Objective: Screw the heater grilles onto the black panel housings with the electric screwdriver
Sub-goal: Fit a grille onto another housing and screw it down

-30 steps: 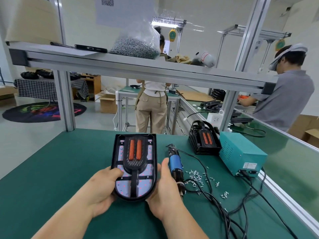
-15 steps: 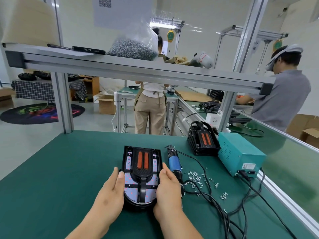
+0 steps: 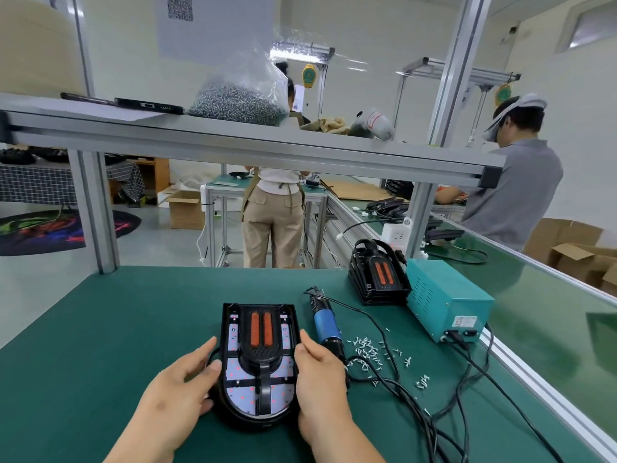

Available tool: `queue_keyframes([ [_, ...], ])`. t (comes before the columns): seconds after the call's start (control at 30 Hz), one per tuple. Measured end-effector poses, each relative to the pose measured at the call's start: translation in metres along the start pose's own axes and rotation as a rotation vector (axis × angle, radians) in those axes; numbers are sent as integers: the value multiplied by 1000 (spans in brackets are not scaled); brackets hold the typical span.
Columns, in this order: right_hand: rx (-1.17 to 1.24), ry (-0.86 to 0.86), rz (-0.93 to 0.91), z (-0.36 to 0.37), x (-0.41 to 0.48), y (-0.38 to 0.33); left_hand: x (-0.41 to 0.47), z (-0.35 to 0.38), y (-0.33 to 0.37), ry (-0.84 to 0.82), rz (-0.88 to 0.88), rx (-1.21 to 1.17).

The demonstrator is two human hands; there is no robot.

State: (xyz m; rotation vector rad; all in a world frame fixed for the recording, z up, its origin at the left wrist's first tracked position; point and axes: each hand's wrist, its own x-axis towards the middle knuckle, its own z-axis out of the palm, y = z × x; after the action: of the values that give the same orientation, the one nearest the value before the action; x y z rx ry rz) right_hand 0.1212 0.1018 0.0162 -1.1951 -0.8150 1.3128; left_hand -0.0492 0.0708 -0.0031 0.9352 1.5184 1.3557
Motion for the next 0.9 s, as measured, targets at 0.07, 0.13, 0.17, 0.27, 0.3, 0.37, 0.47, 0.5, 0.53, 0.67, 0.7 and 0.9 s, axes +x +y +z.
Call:
queue_keyframes([
  [0.07, -5, 21, -1, 2, 0, 0, 3, 1, -2, 4, 2, -18],
  [0.13, -20, 21, 13, 6, -1, -3, 5, 3, -2, 9, 9, -37],
  [0.17, -20, 15, 13, 8, -1, -6, 5, 4, -1, 11, 13, -54],
  [0.27, 7, 1, -8, 11, -2, -19, 3, 7, 12, 22, 68, -88],
  [0.3, 23, 12, -15, 10, -3, -26, 2, 10, 19, 12, 93, -91],
  [0.37, 70, 55, -22, 2, -5, -41, -1, 22, 33, -37, 123, -100],
  [0.47, 123, 150, -59, -25, -6, -63, -8, 53, 52, -172, 156, -68],
  [0.5, 133, 180, -72, -38, -7, -69, -10, 65, 57, -217, 168, -62],
  [0.53, 140, 208, -82, -51, -9, -75, -14, 79, 61, -262, 179, -53],
  [0.67, 203, 347, -133, -114, -20, -93, -33, 140, 69, -403, 201, -9],
  [0.7, 225, 371, -145, -131, -23, -96, -40, 157, 69, -436, 197, -8],
  [0.9, 235, 586, -246, -227, -54, -108, -94, 246, 65, -621, 177, -28],
])
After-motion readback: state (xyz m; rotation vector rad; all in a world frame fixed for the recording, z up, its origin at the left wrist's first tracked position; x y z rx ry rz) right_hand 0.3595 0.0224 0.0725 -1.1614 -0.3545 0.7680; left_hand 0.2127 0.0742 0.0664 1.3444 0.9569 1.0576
